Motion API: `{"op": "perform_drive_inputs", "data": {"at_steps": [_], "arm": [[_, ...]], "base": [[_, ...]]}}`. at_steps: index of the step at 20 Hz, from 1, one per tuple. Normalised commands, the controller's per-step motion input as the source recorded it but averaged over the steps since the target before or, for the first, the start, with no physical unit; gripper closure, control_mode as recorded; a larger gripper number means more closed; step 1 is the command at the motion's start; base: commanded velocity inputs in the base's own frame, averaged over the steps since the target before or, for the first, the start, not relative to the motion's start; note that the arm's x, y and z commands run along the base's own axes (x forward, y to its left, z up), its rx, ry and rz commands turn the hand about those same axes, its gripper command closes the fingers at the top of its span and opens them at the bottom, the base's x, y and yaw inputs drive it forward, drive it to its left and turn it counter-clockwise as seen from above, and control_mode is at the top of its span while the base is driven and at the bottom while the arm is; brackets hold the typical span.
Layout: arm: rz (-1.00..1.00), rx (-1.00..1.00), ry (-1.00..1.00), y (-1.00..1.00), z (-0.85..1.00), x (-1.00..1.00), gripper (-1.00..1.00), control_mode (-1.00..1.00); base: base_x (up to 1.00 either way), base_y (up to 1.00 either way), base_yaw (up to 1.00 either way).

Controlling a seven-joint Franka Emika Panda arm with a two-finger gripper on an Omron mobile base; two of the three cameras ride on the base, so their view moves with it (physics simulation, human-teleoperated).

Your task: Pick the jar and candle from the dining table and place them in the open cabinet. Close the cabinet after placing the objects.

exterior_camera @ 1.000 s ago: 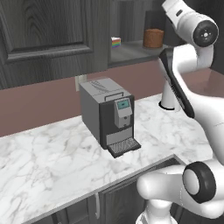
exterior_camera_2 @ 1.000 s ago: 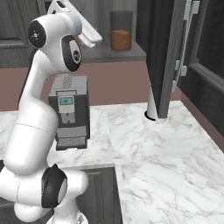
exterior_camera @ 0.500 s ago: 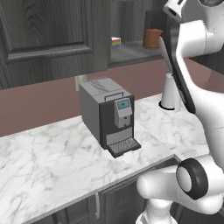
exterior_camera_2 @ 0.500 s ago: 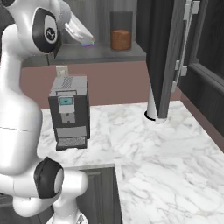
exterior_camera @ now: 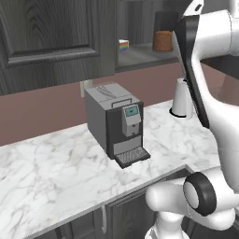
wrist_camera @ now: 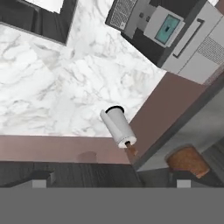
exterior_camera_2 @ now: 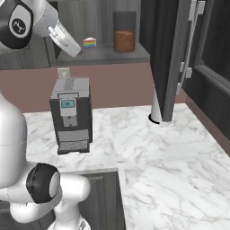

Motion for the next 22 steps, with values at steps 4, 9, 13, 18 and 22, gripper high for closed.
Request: {"op": "perform_drive_inputs", "data": {"at_steps": [4,9,13,18,22], "arm": [[-0.01,-0.08,0.03,0.0,-0.64,-0.32,-1.0,-1.0],[0.0,-0.09,-0.05,0.0,-0.45,-0.08,-1.0,-1.0],[0.0,-0.01,0.0,0.0,-0.3,-0.07,-1.0,-1.0],[0.0,0.0,0.04,0.0,-0.35,-0.14,-1.0,-1.0],[-0.01,0.0,0.14,0.04,-0.31,-0.38,-1.0,-1.0]], "base": [[0.0,0.0,0.0],[0.0,0.0,0.0],[0.0,0.0,0.0],[0.0,0.0,0.0],[0.0,0.0,0.0]]}}
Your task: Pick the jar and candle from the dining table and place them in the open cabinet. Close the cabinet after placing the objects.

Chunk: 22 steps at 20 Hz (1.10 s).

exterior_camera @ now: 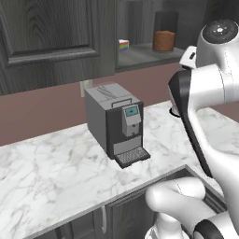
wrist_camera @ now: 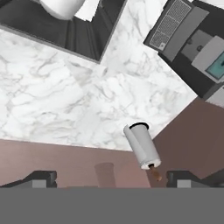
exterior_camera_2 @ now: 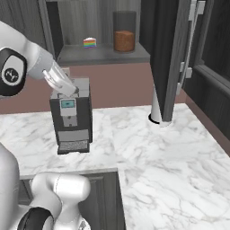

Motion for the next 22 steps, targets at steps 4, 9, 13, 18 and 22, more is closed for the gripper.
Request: {"op": "perform_drive_inputs", "data": {"at_steps": [4,9,13,18,22], "arm": [[0.0,0.0,0.14,0.01,-0.38,-0.37,-1.0,-1.0],[0.0,0.0,0.12,0.01,-0.33,-0.35,-1.0,-1.0],[0.0,0.0,0.03,0.02,0.0,0.0,-1.0,-1.0],[0.0,0.0,0.0,0.0,0.0,0.0,-1.0,-1.0],[0.0,0.0,-0.03,0.0,0.0,-0.1,-1.0,1.0]], "base": [[0.0,0.0,0.0],[0.0,0.0,0.0],[0.0,0.0,0.0],[0.0,0.0,0.0],[-0.21,0.02,-0.05]]}}
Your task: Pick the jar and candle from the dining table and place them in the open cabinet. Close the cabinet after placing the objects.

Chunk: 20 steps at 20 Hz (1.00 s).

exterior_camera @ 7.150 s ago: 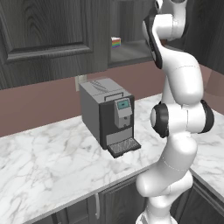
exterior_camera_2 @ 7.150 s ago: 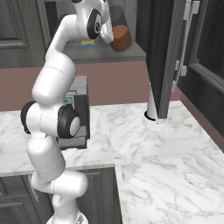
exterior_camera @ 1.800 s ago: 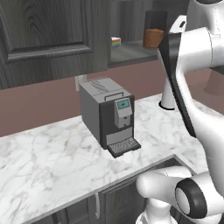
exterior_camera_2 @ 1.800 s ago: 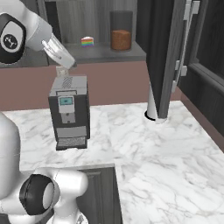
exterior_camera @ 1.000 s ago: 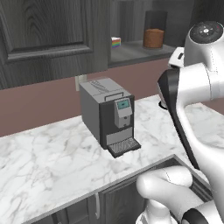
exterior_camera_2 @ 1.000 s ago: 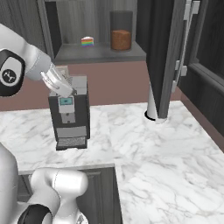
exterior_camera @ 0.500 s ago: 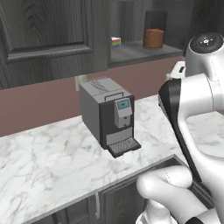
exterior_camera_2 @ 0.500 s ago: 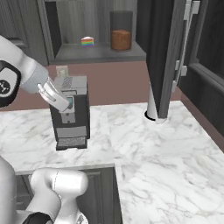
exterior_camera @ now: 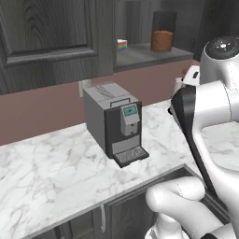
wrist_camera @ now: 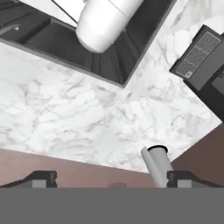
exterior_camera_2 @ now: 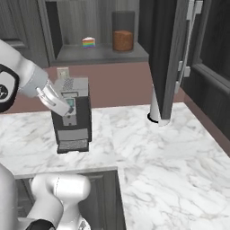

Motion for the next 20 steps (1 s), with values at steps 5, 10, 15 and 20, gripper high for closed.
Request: {"op": "perform_drive_inputs", "data": {"at_steps": [5,10,15,20], "arm": [[0.0,0.0,0.0,0.0,0.0,0.0,-1.0,1.0],[0.0,0.0,0.0,0.0,0.0,0.0,-1.0,1.0],[0.0,0.0,0.0,0.0,0.0,0.0,-1.0,1.0],[0.0,0.0,0.0,0.0,0.0,0.0,-1.0,1.0]], "base": [[-0.39,0.2,-0.27],[-0.39,0.23,-0.45],[-0.57,0.32,-0.51],[-0.93,0.24,-0.45]]}}
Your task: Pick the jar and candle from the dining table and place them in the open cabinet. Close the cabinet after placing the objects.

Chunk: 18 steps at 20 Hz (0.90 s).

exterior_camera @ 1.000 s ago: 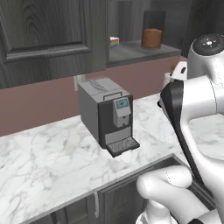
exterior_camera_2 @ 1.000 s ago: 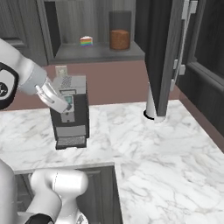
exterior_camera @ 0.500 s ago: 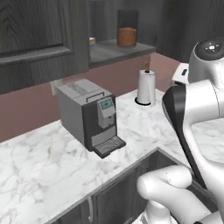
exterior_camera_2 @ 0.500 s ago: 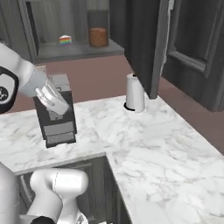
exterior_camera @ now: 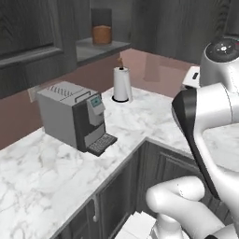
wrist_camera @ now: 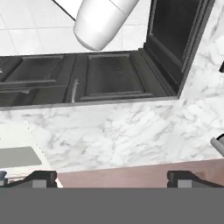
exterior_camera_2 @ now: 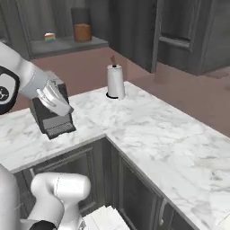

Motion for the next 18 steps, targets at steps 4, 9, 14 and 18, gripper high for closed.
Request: {"op": "perform_drive_inputs", "data": {"at_steps": [4,9,14,18], "arm": [[0.0,0.0,0.0,0.0,0.0,0.0,-1.0,1.0],[0.0,0.0,0.0,0.0,0.0,0.0,-1.0,1.0],[0.0,0.0,0.0,0.0,0.0,0.0,-1.0,1.0],[0.0,0.0,0.0,0.0,0.0,0.0,-1.0,1.0]], "base": [[-0.97,0.19,-0.4],[-0.89,-0.01,-0.36],[-0.98,-0.23,-0.35],[-0.84,-0.28,-0.39]]}}
